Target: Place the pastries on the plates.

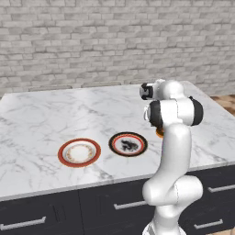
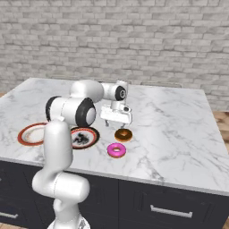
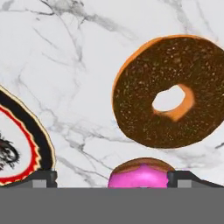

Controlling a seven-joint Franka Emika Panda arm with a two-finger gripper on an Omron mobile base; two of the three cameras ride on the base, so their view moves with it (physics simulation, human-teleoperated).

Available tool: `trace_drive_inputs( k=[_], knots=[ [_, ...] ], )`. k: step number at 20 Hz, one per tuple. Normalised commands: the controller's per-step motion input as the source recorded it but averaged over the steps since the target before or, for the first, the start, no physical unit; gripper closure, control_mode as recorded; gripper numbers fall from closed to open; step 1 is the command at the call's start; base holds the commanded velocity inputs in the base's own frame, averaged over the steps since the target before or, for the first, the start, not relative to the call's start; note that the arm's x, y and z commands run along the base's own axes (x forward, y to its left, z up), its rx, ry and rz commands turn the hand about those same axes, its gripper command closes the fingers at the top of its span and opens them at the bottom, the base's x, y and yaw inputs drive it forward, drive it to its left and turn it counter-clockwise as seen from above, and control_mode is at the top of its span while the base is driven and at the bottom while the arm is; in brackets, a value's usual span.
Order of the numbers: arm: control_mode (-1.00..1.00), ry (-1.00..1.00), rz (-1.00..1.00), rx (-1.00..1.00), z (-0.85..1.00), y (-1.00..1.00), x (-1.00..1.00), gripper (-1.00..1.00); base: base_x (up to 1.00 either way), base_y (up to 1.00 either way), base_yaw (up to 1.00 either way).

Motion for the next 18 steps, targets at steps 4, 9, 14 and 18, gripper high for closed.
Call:
trace_drive_inputs(
  k=[4,9,14,18],
  knots=[
    [-1.0,0.11,0.0,0.05,-0.56,-0.11,0.05,-1.0,0.0,0.0,0.0],
    [-1.0,-0.01,0.0,0.04,-0.22,0.0,0.35,-1.0,0.0,0.0,0.0],
    [-1.0,0.01,0.04,0.11,-0.33,0.0,0.38,-1.0,0.0,0.0,0.0],
    [-1.0,0.17,0.0,0.02,-0.71,0.0,-0.08,-1.0,0.0,0.0,0.0]
  ],
)
